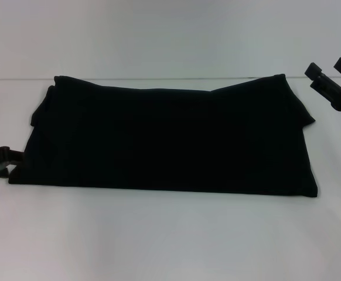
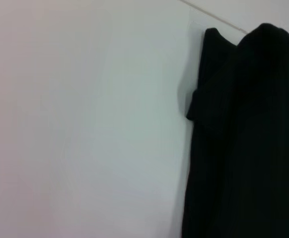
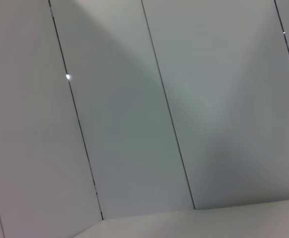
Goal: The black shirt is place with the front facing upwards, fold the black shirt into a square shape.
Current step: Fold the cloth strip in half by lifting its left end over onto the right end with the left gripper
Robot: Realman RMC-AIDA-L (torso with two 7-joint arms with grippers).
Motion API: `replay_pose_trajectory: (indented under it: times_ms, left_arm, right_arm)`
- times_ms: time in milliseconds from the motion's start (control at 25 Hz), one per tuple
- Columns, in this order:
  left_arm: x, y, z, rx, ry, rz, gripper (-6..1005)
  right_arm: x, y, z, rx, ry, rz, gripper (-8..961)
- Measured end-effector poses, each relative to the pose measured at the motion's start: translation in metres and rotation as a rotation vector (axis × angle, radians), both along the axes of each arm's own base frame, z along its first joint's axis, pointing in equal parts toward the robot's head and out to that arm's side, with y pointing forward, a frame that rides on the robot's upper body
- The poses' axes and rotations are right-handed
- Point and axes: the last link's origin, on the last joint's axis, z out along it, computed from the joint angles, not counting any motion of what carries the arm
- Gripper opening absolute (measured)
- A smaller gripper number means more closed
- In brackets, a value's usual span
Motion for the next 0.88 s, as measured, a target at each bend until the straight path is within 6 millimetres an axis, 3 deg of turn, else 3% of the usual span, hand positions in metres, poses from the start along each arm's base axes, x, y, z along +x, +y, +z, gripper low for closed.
replay_pose_trajectory:
  times_ms: [680,880]
  left_arm:
    - [0.012,0.002,-0.007,-0.061,-0.017,-0.033,579]
    - [0.015,0.002,-0.006,-0.079,-0.028,-0.048,455]
  right_arm:
    - [0.001,0.001,-0.001,-0.001,-0.004,-0.013,875]
    - [0.003,0.0,-0.001,-0.001,0.004,-0.022,875]
